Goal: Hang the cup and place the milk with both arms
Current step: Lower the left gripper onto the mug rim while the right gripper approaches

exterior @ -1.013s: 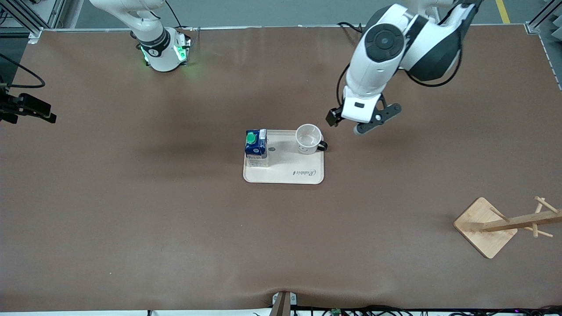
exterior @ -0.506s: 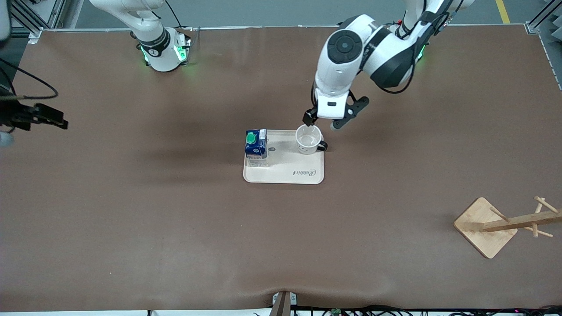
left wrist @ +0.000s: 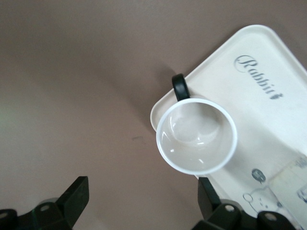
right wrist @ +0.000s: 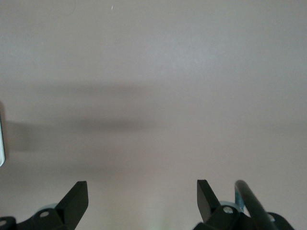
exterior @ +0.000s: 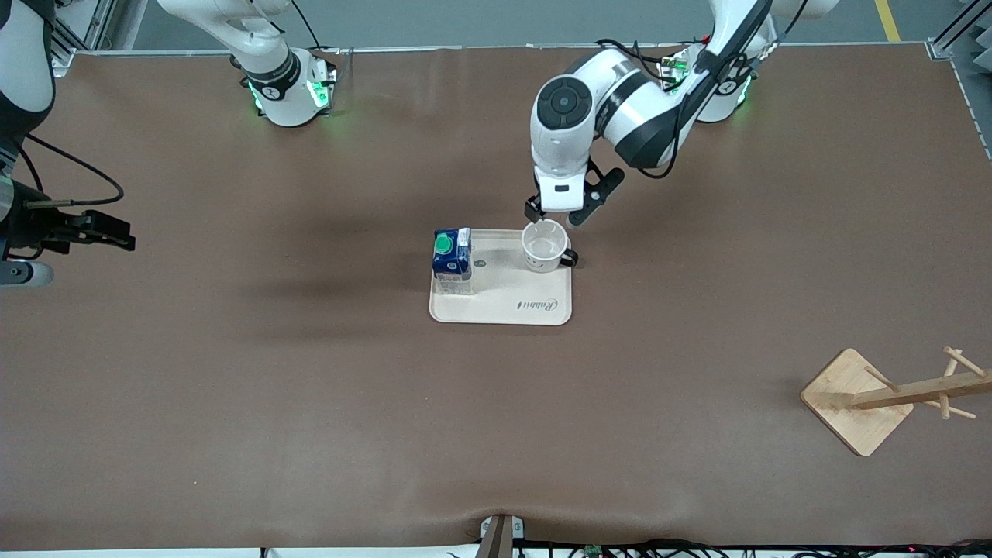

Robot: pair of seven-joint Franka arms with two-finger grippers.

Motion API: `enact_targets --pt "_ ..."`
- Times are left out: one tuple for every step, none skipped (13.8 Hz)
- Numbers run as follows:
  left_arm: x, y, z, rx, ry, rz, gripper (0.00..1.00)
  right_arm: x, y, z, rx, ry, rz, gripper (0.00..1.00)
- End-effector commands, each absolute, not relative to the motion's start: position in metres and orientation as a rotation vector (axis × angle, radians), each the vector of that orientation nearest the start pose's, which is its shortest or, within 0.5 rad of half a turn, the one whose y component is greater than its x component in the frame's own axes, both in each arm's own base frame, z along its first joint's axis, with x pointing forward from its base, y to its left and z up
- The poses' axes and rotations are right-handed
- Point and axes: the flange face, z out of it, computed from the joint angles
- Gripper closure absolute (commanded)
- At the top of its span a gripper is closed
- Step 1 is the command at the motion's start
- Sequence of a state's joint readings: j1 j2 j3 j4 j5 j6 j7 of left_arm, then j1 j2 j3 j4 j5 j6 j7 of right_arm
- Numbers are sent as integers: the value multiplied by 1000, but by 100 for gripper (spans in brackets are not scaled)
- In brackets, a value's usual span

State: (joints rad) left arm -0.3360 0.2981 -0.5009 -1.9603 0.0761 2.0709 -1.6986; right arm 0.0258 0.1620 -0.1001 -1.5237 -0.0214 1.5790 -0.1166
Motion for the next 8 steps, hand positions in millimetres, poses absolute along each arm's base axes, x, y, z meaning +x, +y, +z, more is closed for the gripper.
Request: enact_targets --pt "403 -429 323 -2744 -1258 159 0 613 -47 532 -3168 -78 190 0" --pt "403 -429 318 -2738 -1258 168 0 616 -44 526 -3166 -85 199 0" --pt "403 -431 316 -2746 -1259 170 0 619 -40 523 -3166 -91 196 0" --pt "404 -430 313 -2744 -1264 175 0 622 -36 519 -3167 -103 191 0" --pt "405 -430 312 -2742 -1265 177 0 627 -26 506 -3167 -128 215 0" --pt "405 -430 311 -2741 -1265 178 0 630 -22 497 -3166 -139 235 0" --pt "405 -429 311 -2740 -1267 179 0 633 -20 487 -3164 -137 256 0" --pt "406 -429 308 -2736 -1268 186 0 635 -11 477 -3161 -151 282 0"
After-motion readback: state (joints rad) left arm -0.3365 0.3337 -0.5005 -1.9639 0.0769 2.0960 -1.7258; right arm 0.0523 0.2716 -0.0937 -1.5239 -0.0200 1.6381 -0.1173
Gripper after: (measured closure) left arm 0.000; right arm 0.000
